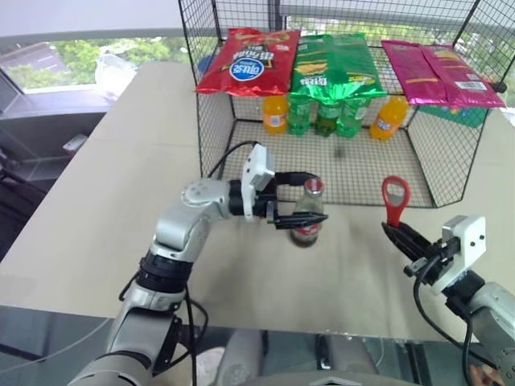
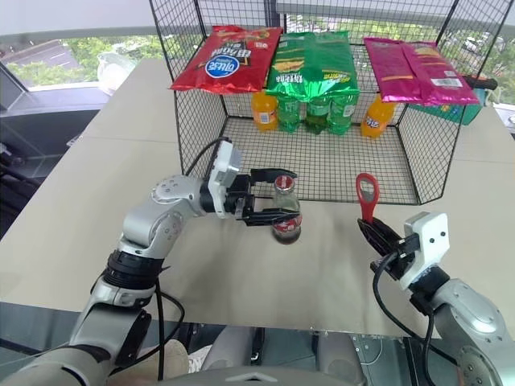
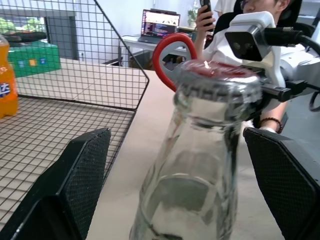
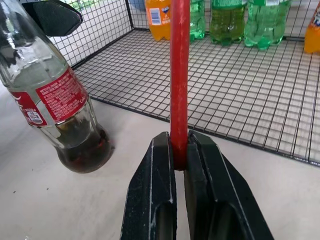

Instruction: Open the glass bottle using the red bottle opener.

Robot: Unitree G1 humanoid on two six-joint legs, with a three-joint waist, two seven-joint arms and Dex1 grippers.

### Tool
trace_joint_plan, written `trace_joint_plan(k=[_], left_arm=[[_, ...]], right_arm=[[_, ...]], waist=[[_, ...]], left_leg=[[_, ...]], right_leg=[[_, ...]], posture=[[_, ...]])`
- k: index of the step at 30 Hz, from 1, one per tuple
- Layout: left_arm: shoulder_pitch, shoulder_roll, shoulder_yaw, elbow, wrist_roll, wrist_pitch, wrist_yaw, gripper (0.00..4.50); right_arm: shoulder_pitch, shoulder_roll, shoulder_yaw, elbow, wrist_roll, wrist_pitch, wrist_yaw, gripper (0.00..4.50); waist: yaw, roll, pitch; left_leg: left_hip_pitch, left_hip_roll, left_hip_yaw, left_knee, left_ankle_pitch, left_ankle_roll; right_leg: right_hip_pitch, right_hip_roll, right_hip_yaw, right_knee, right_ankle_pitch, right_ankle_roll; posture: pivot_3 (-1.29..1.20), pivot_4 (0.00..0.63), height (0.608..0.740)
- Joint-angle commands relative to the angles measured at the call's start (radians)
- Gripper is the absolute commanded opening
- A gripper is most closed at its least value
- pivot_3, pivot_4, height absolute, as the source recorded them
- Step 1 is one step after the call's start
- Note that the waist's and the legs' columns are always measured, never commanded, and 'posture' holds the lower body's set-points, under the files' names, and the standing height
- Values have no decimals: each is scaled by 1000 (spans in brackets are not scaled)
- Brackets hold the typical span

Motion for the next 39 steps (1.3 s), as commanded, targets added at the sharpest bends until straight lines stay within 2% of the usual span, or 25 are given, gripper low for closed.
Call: trace_joint_plan(k=[1,3,6,10,14,19,26,34,39], left_arm=[[-32,-1,-5,-38,-17,9,-12,4387],[-39,-1,-11,-32,-17,17,-19,4387],[-43,3,-17,-30,-17,25,-29,3575],[-47,6,-17,-25,-13,29,-42,1645],[-52,10,-18,-19,-13,30,-47,1262],[-56,19,-23,-17,-15,32,-55,1212],[-55,33,-26,-10,-10,29,-68,1203],[-29,39,-43,-1,16,-2,-67,1196],[-26,42,-49,11,23,-10,-72,1196]], right_arm=[[-15,4,8,-18,-60,-90,28,0],[-22,6,26,-18,-95,-123,39,0],[-33,8,55,-19,-142,-161,47,0],[-57,-8,128,-10,-289,-220,37,0],[-102,-14,231,14,-478,-304,9,0],[-198,-5,319,90,-696,-441,-42,0],[-253,-21,382,186,-877,-593,-53,0],[-241,-8,417,252,-1027,-719,-118,0],[-273,29,415,267,-1049,-738,-156,0]], waist=[[0,0,0],[0,0,0],[-1,0,0],[0,0,0],[0,0,-1],[-1,0,-1],[1,0,-1],[-2,0,-2],[-2,0,-2]], left_leg=[[0,0,0,0,0,0],[0,0,0,0,0,0],[0,0,1,0,0,0],[0,0,1,0,0,0],[1,0,2,0,0,0],[1,0,2,1,0,0],[1,0,2,1,0,0],[2,0,3,1,0,0],[2,0,3,1,0,0]], right_leg=[[0,0,0,0,0,0],[0,0,0,0,0,0],[0,0,0,0,0,0],[0,0,0,0,0,0],[1,0,-1,0,0,0],[1,0,0,0,0,0],[1,0,0,0,0,0],[1,0,0,0,0,0],[1,0,0,1,0,0]], posture=[[0,150,740],[0,150,740],[0,150,740],[0,150,740],[0,150,740],[0,150,740],[0,150,740],[0,150,740],[0,150,740]])
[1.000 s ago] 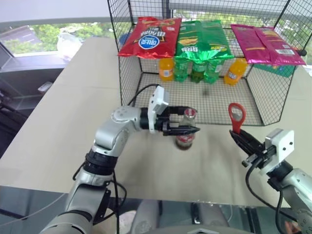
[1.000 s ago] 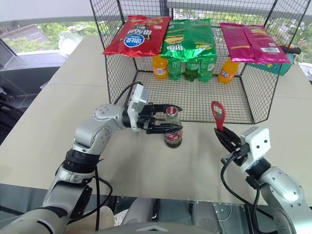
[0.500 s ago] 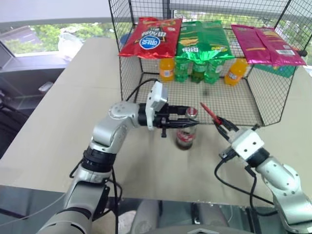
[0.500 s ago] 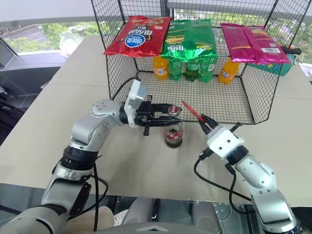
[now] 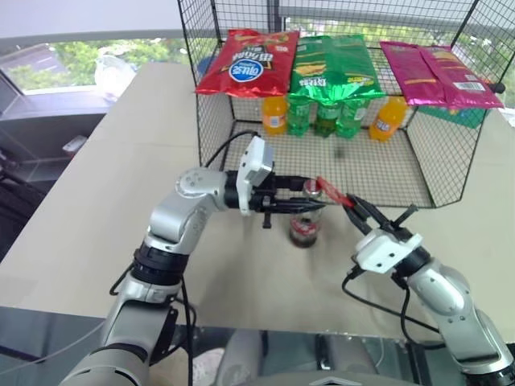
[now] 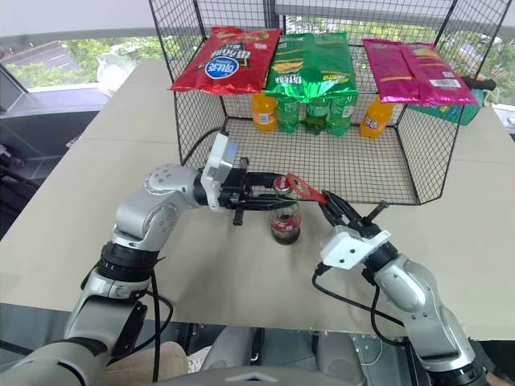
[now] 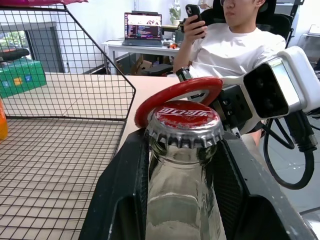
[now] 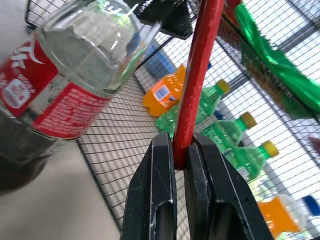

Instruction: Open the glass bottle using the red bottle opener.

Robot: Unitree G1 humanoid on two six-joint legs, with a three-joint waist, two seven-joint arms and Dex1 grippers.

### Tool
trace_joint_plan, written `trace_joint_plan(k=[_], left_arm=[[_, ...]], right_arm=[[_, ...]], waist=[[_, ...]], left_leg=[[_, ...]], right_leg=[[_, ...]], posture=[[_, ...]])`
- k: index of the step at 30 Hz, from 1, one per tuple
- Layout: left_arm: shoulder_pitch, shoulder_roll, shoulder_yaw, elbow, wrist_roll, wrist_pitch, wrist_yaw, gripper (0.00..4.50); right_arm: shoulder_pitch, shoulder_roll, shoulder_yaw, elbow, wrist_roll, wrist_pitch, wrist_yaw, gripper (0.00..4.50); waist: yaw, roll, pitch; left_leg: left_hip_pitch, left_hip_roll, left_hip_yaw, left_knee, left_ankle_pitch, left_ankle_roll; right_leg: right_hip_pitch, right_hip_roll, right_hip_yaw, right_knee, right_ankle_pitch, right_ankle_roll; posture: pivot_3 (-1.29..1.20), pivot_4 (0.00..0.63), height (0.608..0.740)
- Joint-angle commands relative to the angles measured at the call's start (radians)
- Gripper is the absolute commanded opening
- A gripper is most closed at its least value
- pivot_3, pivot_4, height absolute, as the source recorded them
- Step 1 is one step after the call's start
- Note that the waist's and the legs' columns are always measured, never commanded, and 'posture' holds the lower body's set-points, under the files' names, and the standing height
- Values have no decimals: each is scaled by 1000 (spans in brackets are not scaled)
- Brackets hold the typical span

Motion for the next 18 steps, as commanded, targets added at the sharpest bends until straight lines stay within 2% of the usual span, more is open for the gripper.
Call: trace_joint_plan(k=[1,4,7,13,16,18], left_arm=[[26,9,-40,18,27,8,-11,1695],[29,-3,-32,25,40,-22,7,3185],[25,-12,-26,25,45,-34,19,4407],[21,-4,-14,22,35,-29,16,4407],[22,-4,-14,22,32,-26,16,3682],[22,-4,-14,22,31,-25,16,2865]], right_arm=[[-18,19,14,-6,-16,-32,-13,0],[-24,28,4,3,-22,-37,-22,0],[-24,32,-14,11,-16,-41,-27,0],[-21,28,-34,26,-13,-62,-34,0],[-24,25,-34,31,-15,-72,-34,0],[-25,24,-31,34,-16,-79,-34,0]], waist=[[0,0,0],[0,0,0],[0,0,0],[0,0,0],[0,0,0],[0,0,0]], left_leg=[[0,0,0,0,0,0],[0,0,1,0,0,0],[-1,0,0,0,0,0],[-1,0,0,0,0,0],[-1,0,0,0,0,0],[-1,0,0,0,0,0]], right_leg=[[0,0,0,0,0,0],[0,0,1,0,0,0],[-1,0,0,0,0,0],[-1,0,0,0,0,0],[-1,0,0,0,0,0],[-1,0,0,0,0,0]], posture=[[0,150,740],[0,150,740],[0,150,740],[0,150,740],[0,150,740],[0,150,740]])
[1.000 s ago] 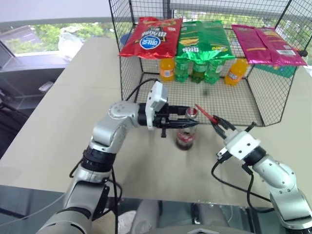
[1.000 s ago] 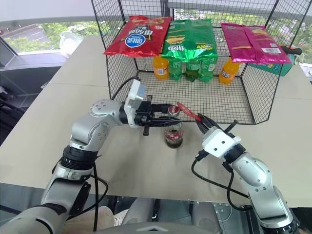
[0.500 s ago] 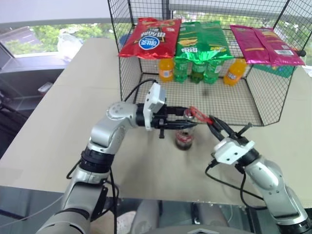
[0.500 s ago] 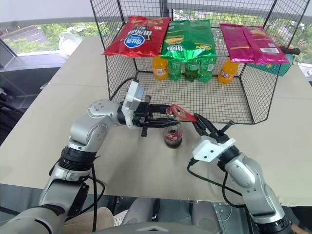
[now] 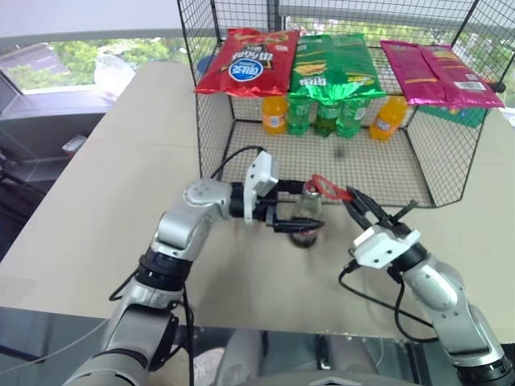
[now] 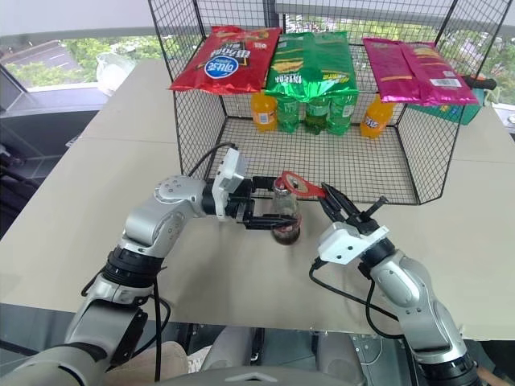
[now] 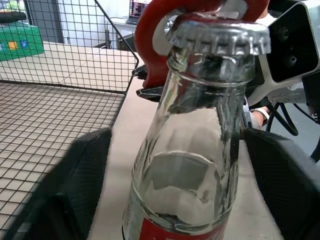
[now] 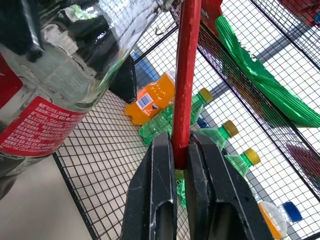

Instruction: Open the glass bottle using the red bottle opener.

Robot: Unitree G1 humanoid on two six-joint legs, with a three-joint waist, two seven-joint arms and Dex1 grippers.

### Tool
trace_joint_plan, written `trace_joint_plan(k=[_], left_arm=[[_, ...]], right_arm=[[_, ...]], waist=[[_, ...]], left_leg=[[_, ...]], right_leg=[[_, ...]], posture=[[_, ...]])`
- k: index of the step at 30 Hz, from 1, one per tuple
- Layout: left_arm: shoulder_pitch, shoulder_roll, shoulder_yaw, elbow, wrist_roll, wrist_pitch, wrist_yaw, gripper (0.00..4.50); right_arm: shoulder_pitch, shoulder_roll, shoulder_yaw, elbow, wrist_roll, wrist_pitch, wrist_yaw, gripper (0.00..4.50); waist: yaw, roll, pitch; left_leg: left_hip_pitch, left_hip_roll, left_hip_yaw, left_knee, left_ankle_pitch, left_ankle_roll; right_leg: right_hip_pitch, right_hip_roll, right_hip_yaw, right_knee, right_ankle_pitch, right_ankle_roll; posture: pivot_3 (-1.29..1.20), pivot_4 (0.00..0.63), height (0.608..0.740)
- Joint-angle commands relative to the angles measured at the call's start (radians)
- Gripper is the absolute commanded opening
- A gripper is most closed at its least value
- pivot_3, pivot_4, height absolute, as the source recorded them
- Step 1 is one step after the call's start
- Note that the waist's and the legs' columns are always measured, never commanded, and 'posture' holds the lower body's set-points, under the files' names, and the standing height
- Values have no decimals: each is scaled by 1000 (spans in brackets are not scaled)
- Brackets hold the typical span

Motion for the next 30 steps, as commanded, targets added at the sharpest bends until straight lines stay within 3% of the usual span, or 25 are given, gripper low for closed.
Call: trace_joint_plan(k=[1,2,18,30], left_arm=[[-15,2,22,-27,-12,-9,-2,2391],[-14,3,21,-27,-13,-8,-2,2203],[-6,9,13,-29,-9,-10,-12,2231],[-19,5,20,-13,-4,7,1,2231]], right_arm=[[-2,-7,-15,-5,0,-30,-1,0],[-3,-6,-12,-3,-2,-36,-2,0],[-56,51,87,33,-76,-93,-13,0],[-29,-103,59,130,-319,-223,-122,0]], waist=[[0,0,0],[0,0,0],[0,0,0],[-1,0,0]], left_leg=[[0,0,0,0,0,0],[0,0,0,0,0,0],[0,0,0,0,0,0],[1,0,1,0,0,0]], right_leg=[[0,0,0,0,0,0],[0,0,0,0,0,0],[0,0,0,0,0,0],[0,0,1,1,0,0]], posture=[[0,150,740],[0,150,740],[0,150,740],[0,150,740]])
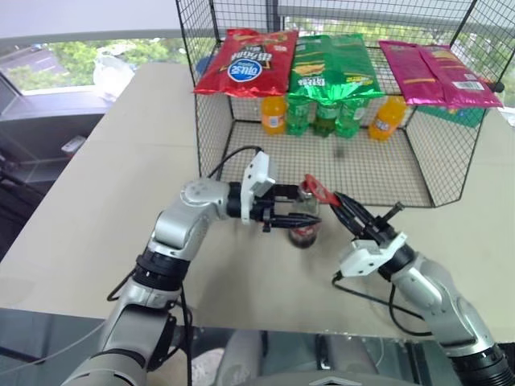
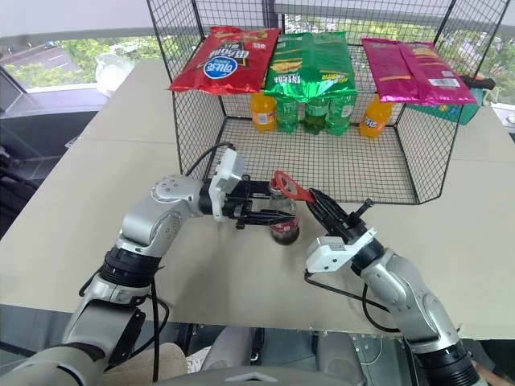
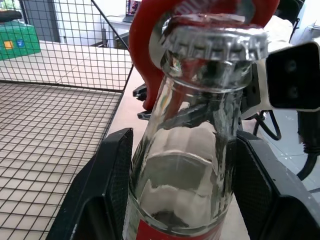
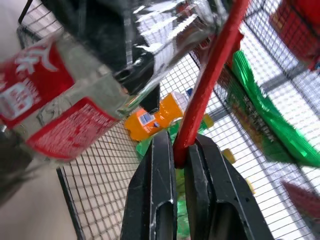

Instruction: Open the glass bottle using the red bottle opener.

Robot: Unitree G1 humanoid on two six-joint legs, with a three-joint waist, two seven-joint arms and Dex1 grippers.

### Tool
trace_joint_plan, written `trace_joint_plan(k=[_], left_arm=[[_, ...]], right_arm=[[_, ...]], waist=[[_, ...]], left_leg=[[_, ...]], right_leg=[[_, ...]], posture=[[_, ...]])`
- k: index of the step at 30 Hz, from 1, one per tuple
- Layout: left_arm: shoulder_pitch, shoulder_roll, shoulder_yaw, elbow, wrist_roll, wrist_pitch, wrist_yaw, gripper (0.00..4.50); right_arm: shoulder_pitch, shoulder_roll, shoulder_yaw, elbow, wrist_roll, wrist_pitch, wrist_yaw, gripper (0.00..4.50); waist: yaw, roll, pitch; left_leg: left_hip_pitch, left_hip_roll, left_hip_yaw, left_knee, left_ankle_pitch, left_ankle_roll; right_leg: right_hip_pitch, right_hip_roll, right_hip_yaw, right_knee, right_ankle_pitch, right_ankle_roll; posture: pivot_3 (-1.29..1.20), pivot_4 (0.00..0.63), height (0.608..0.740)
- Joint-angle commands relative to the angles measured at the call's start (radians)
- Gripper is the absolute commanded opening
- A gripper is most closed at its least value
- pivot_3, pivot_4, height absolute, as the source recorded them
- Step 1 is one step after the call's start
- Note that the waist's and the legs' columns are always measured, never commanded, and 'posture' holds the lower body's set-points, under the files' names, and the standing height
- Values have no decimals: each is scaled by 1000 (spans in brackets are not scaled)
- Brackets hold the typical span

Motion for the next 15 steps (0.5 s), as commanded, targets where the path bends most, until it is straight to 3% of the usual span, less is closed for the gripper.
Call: trace_joint_plan(k=[1,8,15], left_arm=[[-21,-6,14,-10,-4,5,18,2231],[-27,-7,9,8,6,-5,20,2231],[-34,-12,5,22,9,-14,17,2231]], right_arm=[[11,-68,-23,7,-98,-41,-6,0],[-34,-142,-173,-39,-82,-7,-25,0],[-47,-172,-187,-71,-66,-19,18,0]], waist=[[0,0,0],[0,0,0],[0,0,0]], left_leg=[[0,0,0,0,0,0],[0,0,0,0,0,0],[0,0,0,1,0,0]], right_leg=[[0,0,0,0,0,0],[0,0,0,0,0,0],[0,0,0,0,0,0]], posture=[[0,150,740],[0,150,740],[0,150,740]])
